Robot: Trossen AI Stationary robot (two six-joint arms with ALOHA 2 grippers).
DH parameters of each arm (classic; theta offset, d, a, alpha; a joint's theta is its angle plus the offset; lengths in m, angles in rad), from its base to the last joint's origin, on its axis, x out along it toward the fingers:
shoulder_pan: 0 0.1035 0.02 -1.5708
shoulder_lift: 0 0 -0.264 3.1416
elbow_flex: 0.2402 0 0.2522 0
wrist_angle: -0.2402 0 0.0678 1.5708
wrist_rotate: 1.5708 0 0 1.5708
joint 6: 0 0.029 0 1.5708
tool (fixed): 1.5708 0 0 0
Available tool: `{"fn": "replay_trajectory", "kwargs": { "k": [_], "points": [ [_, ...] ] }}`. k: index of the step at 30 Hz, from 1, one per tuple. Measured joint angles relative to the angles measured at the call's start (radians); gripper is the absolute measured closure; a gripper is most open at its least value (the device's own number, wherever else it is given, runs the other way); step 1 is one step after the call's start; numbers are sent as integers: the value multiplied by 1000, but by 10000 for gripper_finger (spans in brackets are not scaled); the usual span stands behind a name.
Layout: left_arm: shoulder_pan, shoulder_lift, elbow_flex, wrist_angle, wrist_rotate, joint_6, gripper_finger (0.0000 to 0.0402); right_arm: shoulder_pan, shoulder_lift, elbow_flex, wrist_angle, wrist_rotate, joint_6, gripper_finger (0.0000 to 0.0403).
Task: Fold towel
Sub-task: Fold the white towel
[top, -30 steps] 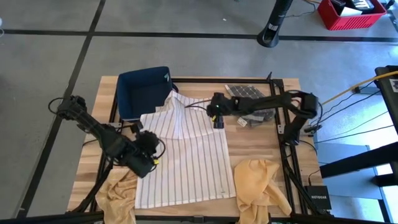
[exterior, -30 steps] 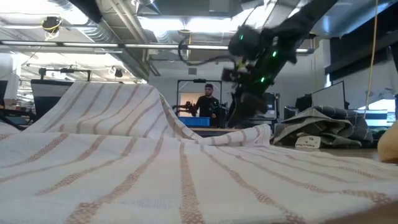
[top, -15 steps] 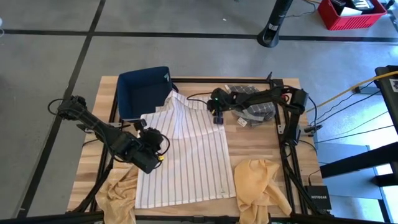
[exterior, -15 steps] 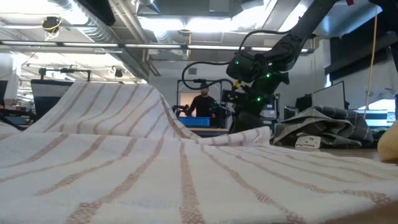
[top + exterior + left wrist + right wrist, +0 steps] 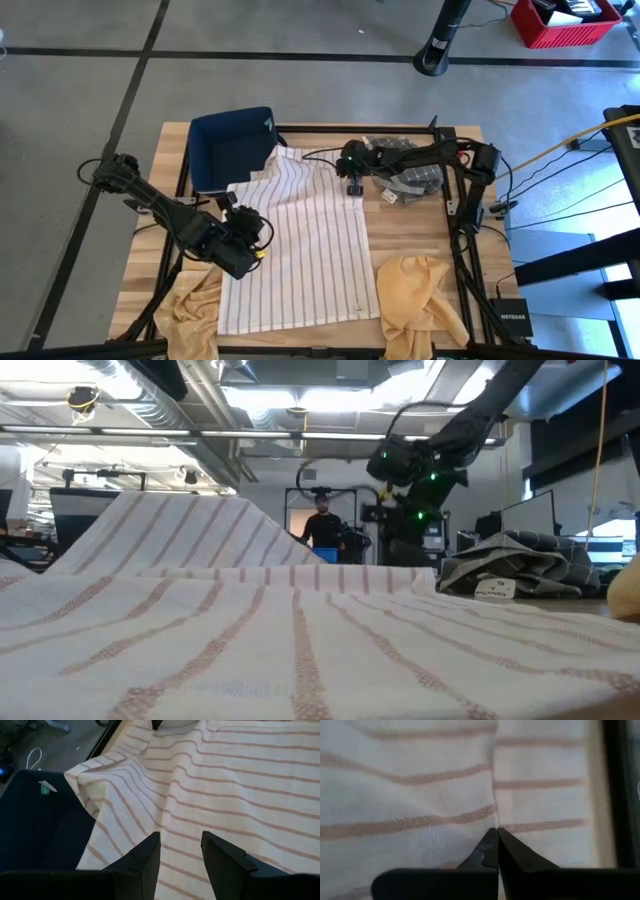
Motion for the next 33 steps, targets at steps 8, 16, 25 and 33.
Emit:
{"fn": "replay_trajectory", "kwargs": {
  "k": [8,16,25,33],
  "points": [
    [0,0,-1,1,0,-3,265,133,-86,0,-178,-187,91,401],
    [2,1,-100,98,-1,-4,265,327,-84,0,-245,-163,188,401],
    [2,2,-168,198,6,0,265,591,-84,9,-302,-22,350,402],
    [43,1,-191,203,29,56,265,773,-84,9,-295,98,471,402]
  ]
}}
